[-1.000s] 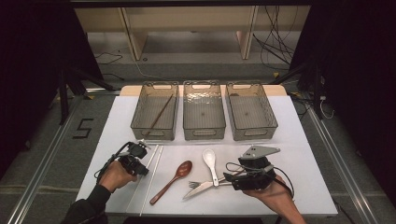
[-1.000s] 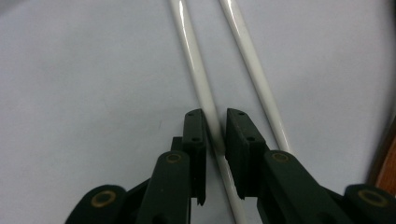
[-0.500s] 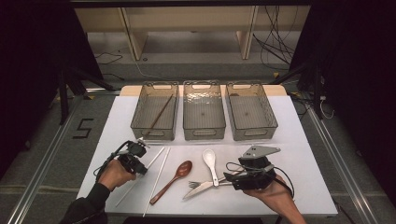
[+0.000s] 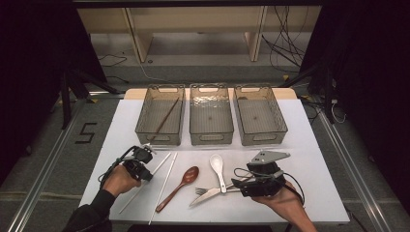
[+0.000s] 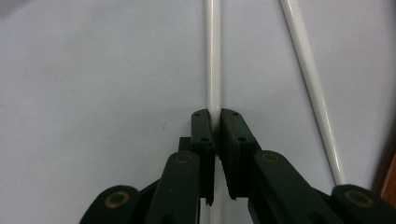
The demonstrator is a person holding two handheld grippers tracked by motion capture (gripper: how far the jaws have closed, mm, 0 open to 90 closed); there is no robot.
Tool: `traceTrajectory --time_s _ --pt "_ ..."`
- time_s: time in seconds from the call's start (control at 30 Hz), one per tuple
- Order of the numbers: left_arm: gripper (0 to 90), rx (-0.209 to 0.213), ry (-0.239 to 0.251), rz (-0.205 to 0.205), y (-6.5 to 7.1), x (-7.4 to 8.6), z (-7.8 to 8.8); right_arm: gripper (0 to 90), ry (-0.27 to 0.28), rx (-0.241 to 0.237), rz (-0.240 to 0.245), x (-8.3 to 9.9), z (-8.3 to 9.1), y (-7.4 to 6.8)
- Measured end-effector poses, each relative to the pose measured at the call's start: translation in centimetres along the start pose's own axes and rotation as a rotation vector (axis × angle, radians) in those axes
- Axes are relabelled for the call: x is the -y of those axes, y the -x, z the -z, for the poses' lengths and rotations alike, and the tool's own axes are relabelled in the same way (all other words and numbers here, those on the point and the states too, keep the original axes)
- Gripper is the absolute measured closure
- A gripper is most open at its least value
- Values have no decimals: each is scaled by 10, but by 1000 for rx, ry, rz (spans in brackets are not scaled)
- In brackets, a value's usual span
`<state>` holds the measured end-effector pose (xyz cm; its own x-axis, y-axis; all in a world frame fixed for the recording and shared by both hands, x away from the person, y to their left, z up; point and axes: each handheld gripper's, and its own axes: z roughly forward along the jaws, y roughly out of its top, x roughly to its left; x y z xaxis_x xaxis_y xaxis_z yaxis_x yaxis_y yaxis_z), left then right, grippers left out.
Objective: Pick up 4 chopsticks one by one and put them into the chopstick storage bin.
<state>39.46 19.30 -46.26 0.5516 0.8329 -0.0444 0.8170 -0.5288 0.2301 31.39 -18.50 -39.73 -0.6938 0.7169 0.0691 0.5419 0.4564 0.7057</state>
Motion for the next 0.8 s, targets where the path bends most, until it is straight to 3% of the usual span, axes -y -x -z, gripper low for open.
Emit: traceTrajectory --time_s 0.37,0.8 --pt "841 42 36 -16 -6 1 11 283 4 0 -5 0 1 1" --pt "840 63 80 -30 -8 1 27 283 6 0 -7 0 1 1"
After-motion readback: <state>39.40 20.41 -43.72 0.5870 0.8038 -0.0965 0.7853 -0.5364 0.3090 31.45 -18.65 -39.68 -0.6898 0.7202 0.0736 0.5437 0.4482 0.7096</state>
